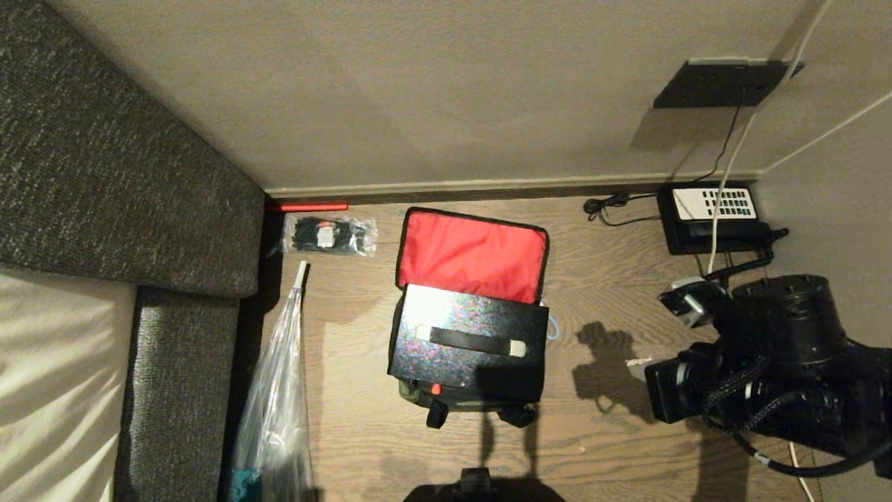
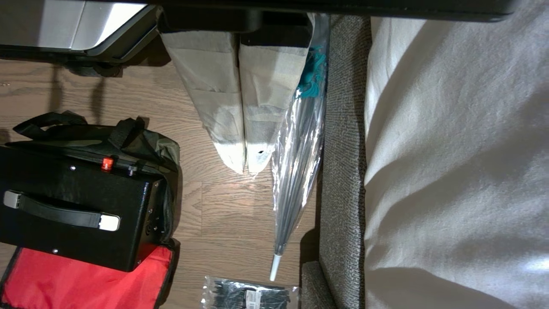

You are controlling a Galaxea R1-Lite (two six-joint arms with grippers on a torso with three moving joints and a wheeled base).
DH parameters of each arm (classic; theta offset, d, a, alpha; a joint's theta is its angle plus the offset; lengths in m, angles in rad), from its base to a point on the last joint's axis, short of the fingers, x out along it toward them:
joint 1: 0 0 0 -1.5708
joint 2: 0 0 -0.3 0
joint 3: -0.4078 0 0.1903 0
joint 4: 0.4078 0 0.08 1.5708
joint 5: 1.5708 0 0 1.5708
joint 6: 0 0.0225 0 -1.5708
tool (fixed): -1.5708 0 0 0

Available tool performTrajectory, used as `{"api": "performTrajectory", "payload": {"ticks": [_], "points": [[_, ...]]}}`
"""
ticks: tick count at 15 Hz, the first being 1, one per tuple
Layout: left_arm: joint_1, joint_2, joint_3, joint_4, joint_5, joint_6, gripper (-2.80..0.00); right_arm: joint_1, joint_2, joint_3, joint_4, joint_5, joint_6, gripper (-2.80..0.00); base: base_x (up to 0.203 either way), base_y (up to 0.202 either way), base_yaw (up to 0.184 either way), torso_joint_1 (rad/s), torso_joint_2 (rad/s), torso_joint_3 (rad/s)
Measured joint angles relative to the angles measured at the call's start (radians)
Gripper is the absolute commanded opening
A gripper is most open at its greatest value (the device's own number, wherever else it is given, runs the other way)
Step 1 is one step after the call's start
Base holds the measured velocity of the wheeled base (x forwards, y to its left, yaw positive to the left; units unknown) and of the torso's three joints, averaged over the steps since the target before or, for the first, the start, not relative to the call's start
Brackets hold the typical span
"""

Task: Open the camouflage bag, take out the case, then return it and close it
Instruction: Close the top of the storage box

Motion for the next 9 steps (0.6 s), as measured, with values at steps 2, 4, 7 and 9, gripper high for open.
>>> {"api": "performTrajectory", "payload": {"ticks": [2,4,7,9], "points": [[0.000,0.000,0.000,0.000,0.000,0.000,-2.80,0.000,-0.045,0.022,0.002,0.001,-0.001,-2.80,0.000,0.000,0.000,0.000,0.00,0.000],[0.000,0.000,0.000,0.000,0.000,0.000,-2.80,0.000,-0.068,0.042,0.000,-0.002,-0.002,-2.80,0.000,0.000,0.000,0.000,0.00,0.000],[0.000,0.000,0.000,0.000,0.000,-0.001,-2.80,-0.001,-0.099,0.058,0.005,-0.007,-0.010,-2.80,0.000,0.000,0.000,0.000,0.00,0.000],[0.000,0.000,0.000,0.000,0.000,-0.001,-2.80,-0.001,-0.101,0.052,0.005,-0.008,-0.012,-2.80,0.000,0.000,0.000,0.000,0.00,0.000]]}}
